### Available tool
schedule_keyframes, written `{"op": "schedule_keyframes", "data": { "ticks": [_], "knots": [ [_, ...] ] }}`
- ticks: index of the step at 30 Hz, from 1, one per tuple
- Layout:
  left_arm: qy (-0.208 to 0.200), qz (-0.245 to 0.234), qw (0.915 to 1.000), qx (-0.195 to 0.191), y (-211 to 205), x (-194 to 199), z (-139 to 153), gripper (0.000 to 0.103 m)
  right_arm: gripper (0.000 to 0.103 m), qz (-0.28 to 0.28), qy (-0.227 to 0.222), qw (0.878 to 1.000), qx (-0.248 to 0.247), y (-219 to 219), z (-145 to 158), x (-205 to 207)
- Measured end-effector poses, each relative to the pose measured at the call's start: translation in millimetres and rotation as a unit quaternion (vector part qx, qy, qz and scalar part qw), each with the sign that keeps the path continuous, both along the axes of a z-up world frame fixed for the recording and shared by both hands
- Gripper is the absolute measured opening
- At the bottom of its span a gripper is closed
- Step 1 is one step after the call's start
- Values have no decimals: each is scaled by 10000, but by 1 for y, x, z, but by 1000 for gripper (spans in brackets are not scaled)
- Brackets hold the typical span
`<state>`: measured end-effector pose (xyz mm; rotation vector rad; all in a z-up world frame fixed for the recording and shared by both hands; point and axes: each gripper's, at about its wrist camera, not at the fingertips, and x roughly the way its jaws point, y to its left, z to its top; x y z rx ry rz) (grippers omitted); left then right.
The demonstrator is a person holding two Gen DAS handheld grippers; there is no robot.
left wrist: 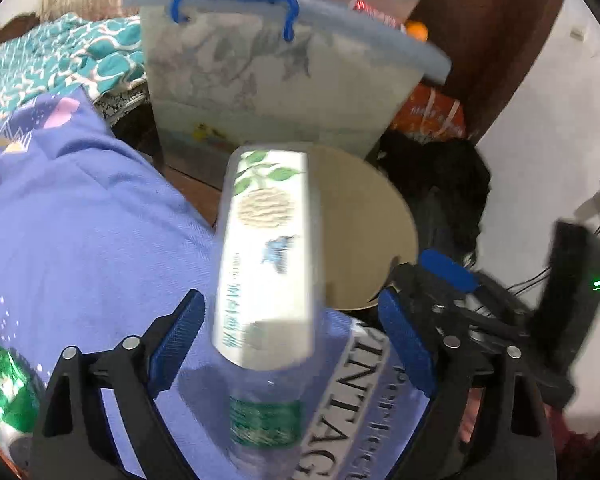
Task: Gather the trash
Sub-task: 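Carry the bottle and white bag to the beige bin and open both tools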
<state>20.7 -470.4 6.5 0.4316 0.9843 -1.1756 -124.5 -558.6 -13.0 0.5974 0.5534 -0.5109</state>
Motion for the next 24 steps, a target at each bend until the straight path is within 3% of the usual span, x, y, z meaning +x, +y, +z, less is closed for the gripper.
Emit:
{"op": "schedule_keyframes", "data": {
  "ticks": [1,4,5,6,7,14,16,20,24],
  "knots": [
    [-165,20,9998,124,-2,-2,-5,81,63,-24,-36,10000,-8,1,1,-1],
    [-143,35,9996,244,4,-2,-15,82,63,-102,-54,9999,4,2,-1,-5],
    [-167,30,9994,300,5,-2,-20,76,63,-120,-41,9999,22,2,-2,-6],
    [-132,-72,9994,319,5,-2,-25,60,63,-156,-24,9999,46,1,-4,-8],
    [-133,-147,9992,352,2,-2,-27,59,63,-208,-11,9998,52,0,-5,-10],
    [-522,-751,9948,441,-61,-18,-13,61,63,-691,-20,9975,-169,-9,9,-33],
    [-701,-616,9946,460,-70,-17,-6,80,63,-861,-85,9960,-206,-10,15,-43],
    [-562,-427,9974,144,-51,-8,17,80,63,-937,-192,9951,-252,-4,24,-47],
    [-522,-109,9980,-342,14,6,46,80,63,-726,-339,9964,-265,13,32,-35]
  ]
}}
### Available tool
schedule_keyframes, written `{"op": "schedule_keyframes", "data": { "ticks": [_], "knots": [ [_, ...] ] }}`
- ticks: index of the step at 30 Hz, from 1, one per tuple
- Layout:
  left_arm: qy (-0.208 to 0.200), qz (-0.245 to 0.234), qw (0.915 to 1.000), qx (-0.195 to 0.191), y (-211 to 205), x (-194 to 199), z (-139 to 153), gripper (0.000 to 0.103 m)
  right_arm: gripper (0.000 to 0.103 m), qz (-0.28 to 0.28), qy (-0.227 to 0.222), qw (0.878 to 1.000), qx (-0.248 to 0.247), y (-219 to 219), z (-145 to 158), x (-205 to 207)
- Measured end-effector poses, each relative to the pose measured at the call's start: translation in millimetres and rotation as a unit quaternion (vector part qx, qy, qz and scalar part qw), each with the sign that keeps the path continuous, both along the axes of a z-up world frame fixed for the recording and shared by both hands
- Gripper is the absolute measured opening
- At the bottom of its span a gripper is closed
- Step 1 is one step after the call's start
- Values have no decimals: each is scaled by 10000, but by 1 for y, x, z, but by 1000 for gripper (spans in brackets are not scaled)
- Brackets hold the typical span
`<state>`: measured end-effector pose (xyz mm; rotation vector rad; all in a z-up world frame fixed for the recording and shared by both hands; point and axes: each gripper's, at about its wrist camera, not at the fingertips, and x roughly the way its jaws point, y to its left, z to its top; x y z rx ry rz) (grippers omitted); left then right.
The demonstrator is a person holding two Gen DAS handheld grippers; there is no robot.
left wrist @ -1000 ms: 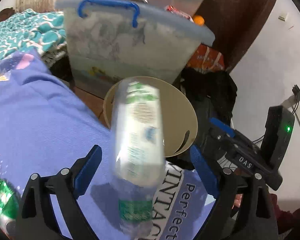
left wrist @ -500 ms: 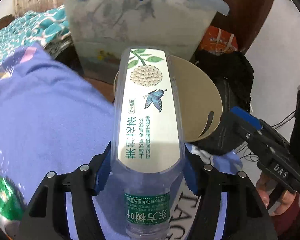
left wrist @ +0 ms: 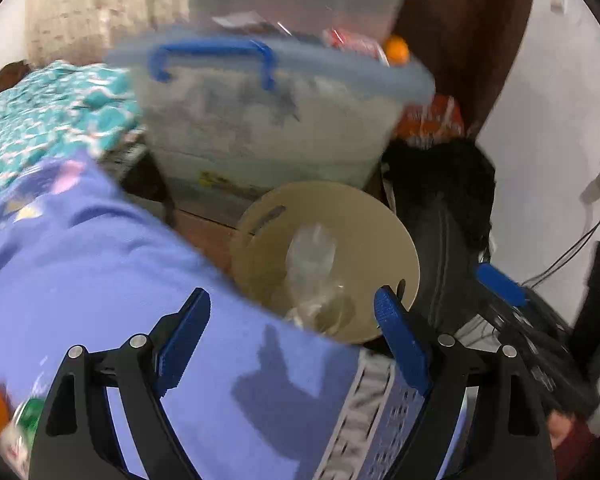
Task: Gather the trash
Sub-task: 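Carry the bottle and white bag to the beige bin and open both tools, then move both open tools back over the trash on the bed, then grasp the white red-printed tissue with the left tool while the right tool grasps the blue carton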
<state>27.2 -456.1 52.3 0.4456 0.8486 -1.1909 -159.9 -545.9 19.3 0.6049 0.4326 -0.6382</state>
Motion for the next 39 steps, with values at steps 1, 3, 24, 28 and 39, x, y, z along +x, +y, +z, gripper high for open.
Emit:
{"op": "schedule_keyframes", "data": {
  "ticks": [1,3,24,28,39],
  "knots": [
    [40,107,9999,-125,19,6,6,80,63,86,-23,10000,-11,5,2,4],
    [149,473,9981,-374,76,23,17,80,63,342,-52,9994,-37,20,5,18],
    [416,4217,8992,-1093,516,83,-4,74,44,3794,861,9211,166,271,-1,201],
    [664,4441,8842,-1286,552,89,-14,74,45,4088,1039,9067,-46,305,-2,224],
    [829,4597,8772,-1114,526,112,-28,86,78,4416,1203,8888,-256,366,-7,292]
  ]
}}
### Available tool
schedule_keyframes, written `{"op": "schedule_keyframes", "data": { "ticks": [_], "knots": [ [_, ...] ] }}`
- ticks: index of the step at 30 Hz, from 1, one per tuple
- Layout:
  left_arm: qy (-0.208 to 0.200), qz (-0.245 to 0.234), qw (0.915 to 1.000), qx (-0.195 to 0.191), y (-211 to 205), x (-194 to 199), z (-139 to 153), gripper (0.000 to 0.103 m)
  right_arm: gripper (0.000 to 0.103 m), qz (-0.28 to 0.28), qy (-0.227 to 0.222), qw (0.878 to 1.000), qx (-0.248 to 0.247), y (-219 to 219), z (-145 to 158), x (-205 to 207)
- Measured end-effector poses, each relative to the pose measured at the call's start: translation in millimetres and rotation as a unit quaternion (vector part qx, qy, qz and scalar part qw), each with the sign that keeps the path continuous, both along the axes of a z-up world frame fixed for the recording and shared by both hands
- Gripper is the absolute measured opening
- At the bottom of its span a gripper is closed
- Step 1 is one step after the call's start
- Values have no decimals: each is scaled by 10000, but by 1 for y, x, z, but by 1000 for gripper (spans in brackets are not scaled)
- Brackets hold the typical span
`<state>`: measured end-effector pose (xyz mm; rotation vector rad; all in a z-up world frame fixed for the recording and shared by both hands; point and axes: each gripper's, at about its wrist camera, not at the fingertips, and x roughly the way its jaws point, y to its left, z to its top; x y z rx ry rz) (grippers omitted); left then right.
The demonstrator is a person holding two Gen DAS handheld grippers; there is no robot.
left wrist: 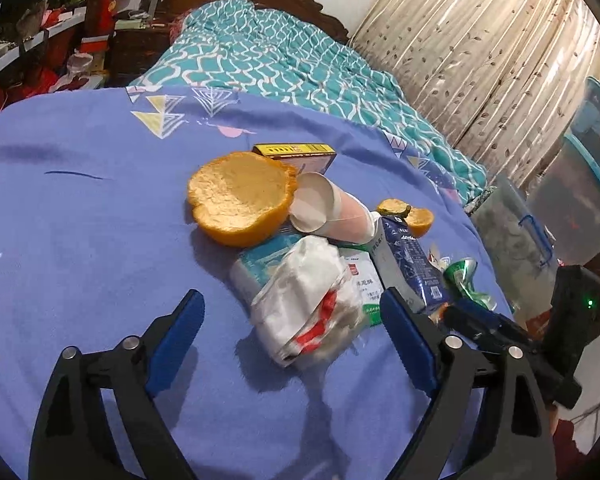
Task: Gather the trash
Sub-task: 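Grasp the white red-printed tissue with the left tool while the right tool grasps the blue carton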
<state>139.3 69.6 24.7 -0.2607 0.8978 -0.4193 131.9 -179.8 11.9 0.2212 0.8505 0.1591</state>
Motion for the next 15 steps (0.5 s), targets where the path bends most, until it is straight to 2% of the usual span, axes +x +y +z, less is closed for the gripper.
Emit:
{"op": "schedule_keyframes", "data": {
  "ticks": [2,3,4,5,6,8,11,13,15],
  "knots": [
    [-21,17,10000,91,-9,5,-1,85,80,1,15,9999,-127,5,-4,11],
    [-44,79,9997,232,-13,7,-3,67,79,-12,44,9997,-248,7,-8,17],
    [14,62,9993,380,-16,9,-6,37,60,27,126,9995,-299,8,-11,20],
    [65,3,9996,263,-14,8,-6,37,56,100,248,9993,-259,8,-13,18],
    [52,29,9999,131,-9,4,-3,26,55,146,154,9997,-149,5,-9,8],
    [-135,-114,9998,-72,1,-15,10,26,54,264,25,9996,-113,-1,-1,-14],
    [-316,-560,9975,-293,5,-49,20,26,54,614,-340,9975,-62,-12,12,-79],
    [-223,-898,9950,-375,-2,-68,17,26,54,786,-518,9949,-355,-11,12,-116],
    [-130,-1188,9918,-442,-12,-82,12,26,54,943,-466,9923,-660,-13,4,-147]
  ]
}}
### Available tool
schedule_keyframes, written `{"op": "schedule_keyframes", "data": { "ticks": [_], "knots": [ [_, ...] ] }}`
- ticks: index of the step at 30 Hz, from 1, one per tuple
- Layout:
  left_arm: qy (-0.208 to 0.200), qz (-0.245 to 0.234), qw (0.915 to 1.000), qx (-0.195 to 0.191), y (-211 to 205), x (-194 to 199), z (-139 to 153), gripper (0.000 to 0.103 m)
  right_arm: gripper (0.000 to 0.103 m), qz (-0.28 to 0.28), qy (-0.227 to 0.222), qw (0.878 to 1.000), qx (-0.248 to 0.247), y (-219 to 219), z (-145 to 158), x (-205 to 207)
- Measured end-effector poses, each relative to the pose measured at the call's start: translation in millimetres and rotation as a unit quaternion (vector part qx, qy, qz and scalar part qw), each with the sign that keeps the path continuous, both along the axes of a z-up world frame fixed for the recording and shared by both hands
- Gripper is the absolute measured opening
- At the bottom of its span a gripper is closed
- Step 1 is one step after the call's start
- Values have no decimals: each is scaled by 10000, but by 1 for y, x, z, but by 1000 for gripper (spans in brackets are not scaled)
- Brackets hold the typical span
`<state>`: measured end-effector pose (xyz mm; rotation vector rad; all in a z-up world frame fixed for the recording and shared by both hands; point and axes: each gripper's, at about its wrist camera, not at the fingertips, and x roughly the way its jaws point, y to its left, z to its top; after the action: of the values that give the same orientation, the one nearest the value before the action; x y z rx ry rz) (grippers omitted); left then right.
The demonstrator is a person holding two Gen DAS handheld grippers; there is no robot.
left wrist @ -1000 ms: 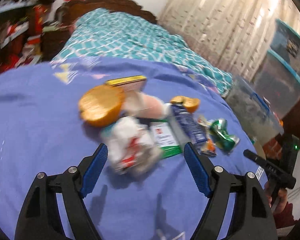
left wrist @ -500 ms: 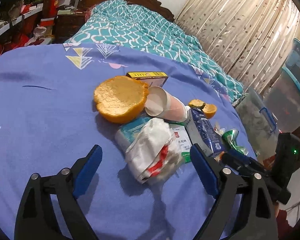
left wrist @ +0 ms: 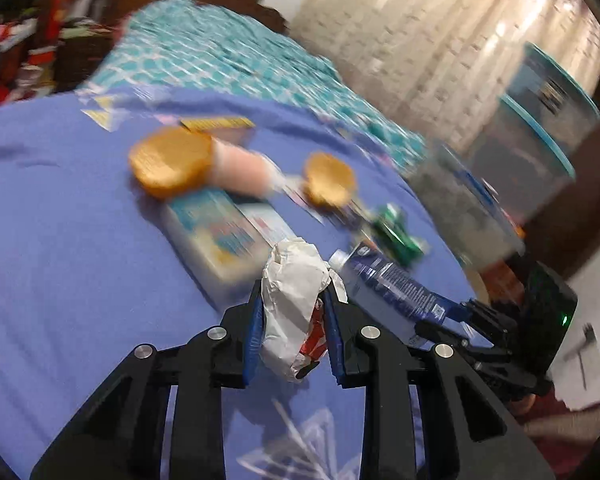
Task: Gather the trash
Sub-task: 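Grasp the white red-printed tissue with the left tool while the right tool grasps the blue carton, then carry the tissue and blue carton to the beige bin and open both tools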
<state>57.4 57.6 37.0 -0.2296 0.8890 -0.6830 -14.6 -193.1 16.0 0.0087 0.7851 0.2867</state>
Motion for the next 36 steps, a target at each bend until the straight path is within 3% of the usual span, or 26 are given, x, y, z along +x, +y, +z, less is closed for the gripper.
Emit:
{"op": "schedule_keyframes", "data": {
  "ticks": [4,6,9,12,16,18,19,20,22,28,31,35,36],
  "knots": [
    [86,-428,9990,45,-31,-19,-13,28,54,-206,254,9993,-174,-8,-19,-26],
    [146,-437,9987,230,-44,-20,-20,32,65,-363,214,9988,-268,-10,-22,-29],
    [136,-145,9978,629,-56,-23,-30,72,81,-426,60,9988,-248,-11,-21,-28],
    [254,-91,9971,714,-60,-23,-35,73,88,-401,-55,9987,-300,-6,-24,-24],
    [243,-12,9948,989,-63,-30,-40,80,88,-470,49,9983,-346,-2,-32,-16],
    [234,-24,9932,1141,-68,-33,-44,80,83,-516,99,9984,-201,-7,-35,-10],
    [222,-37,9924,1206,-70,-34,-46,72,55,-457,158,9988,-44,-10,-35,-9],
    [213,-118,9912,1300,-76,-34,-50,60,51,-482,212,9985,157,-15,-35,-9],
    [218,-218,9898,1388,-85,-31,-52,49,50,-597,58,9975,371,-26,-31,-18],
    [300,-891,9895,1096,-141,-18,-34,47,50,-1345,-690,9877,405,-78,-18,-62],
    [155,-1535,9821,1081,-202,-19,-24,47,50,-2132,-806,9730,360,-122,-20,-80],
    [123,-2365,9660,1032,-294,-17,-14,47,50,-3125,-794,9454,476,-190,-19,-103],
    [128,-2597,9601,1030,-323,-16,-12,47,50,-3477,-761,9330,524,-216,-18,-110]
  ]
}}
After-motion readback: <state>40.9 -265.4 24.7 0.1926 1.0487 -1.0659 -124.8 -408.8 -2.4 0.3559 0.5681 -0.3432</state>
